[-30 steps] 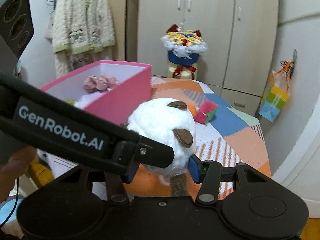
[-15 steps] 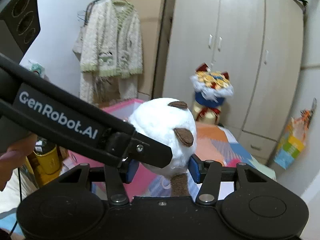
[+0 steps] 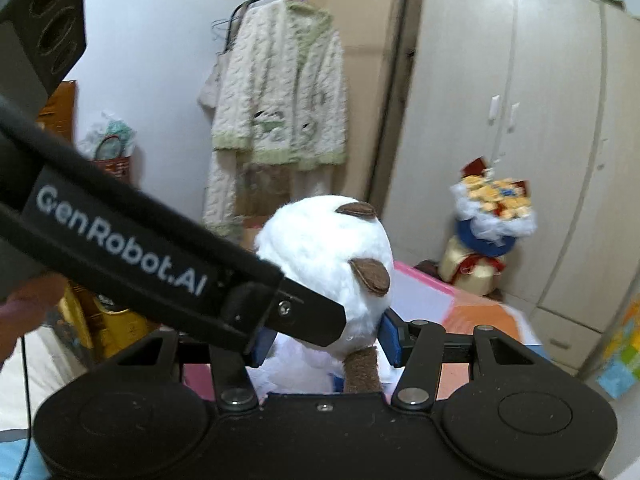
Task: Organize soft objects
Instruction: 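Lift the panda plush with both tools and carry it over the pink box, then open both tools to drop the panda plush into the box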
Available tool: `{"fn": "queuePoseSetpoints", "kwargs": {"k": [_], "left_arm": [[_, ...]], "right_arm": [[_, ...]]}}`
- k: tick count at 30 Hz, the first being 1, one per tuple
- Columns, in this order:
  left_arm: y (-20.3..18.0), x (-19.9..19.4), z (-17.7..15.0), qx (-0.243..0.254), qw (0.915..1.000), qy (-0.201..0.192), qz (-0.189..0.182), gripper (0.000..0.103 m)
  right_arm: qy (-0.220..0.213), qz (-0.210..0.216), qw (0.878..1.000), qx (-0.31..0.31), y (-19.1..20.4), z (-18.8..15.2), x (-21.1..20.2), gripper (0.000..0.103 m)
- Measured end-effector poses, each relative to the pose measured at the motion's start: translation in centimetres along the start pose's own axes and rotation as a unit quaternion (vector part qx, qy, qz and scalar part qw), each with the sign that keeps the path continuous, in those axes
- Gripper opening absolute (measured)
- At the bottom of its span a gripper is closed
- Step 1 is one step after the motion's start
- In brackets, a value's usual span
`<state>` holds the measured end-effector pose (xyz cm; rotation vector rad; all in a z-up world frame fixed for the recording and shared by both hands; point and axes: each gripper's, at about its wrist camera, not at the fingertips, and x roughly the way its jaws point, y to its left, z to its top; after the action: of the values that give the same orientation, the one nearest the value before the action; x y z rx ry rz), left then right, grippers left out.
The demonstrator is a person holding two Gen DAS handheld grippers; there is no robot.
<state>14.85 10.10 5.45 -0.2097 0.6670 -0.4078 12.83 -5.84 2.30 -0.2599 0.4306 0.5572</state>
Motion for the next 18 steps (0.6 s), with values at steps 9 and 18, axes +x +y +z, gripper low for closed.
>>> {"fn": "queuePoseSetpoints", "kwargs": {"k": [9,18], "left_arm": [[3.9,3.0,-0.4,-0.034,0.9981,0.041,0.030,0.055],[5.2,4.2,-1.3,-0.029,0.9962,0.068,0.046,0.058]], "right_arm": [[0.022,0.138,0.989,0.057,-2.6,-1.5,5.2,0.058],[0.093,0.184,0.974,0.095,-2.9,-2.8,8.2,0.058]]}}
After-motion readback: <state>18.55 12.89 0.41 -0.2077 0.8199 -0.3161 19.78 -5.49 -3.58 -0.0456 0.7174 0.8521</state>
